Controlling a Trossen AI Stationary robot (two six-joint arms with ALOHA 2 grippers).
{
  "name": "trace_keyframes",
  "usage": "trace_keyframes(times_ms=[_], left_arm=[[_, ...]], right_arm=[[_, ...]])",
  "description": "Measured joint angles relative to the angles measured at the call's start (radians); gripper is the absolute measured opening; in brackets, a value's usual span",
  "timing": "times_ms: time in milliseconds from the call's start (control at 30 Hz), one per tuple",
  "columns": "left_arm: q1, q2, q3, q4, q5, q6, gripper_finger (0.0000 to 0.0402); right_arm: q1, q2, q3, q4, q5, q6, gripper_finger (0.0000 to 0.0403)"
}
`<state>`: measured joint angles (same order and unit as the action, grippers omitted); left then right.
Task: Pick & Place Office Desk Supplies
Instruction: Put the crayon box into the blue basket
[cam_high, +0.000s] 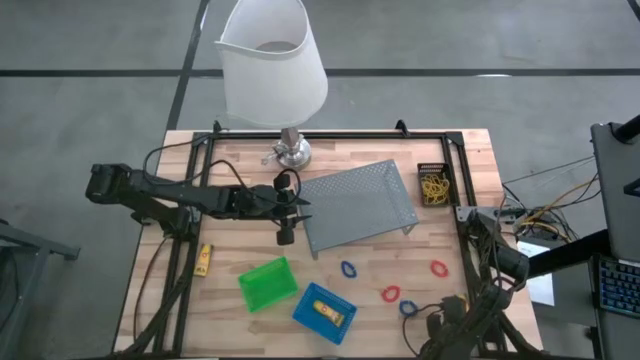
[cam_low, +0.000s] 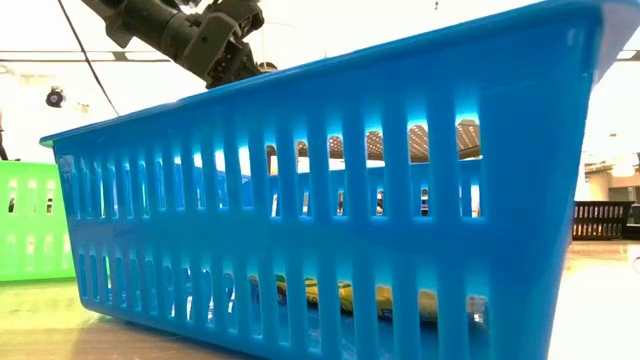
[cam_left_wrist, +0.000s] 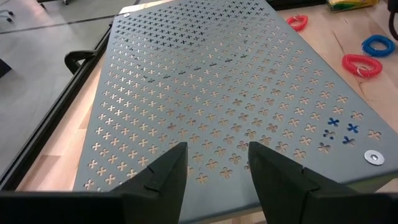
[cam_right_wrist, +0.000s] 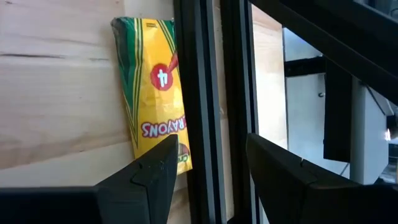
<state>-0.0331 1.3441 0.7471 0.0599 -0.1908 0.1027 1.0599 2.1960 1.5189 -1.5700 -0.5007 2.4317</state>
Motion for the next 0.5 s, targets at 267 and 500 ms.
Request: trace_keyframes(times_ms=[267, 500], left_arm=[[0.000, 0.000, 0.000, -0.001, 0.000, 0.000, 0.0175], [0.000, 0.000, 0.000, -0.001, 0.000, 0.000, 0.0175]], right_arm=[[0.003, -0.002, -0.033, 0.047, -0.001, -0.001, 0.0187], [0.003, -0.005, -0.061, 0.105, -0.001, 0.001, 0.0187]])
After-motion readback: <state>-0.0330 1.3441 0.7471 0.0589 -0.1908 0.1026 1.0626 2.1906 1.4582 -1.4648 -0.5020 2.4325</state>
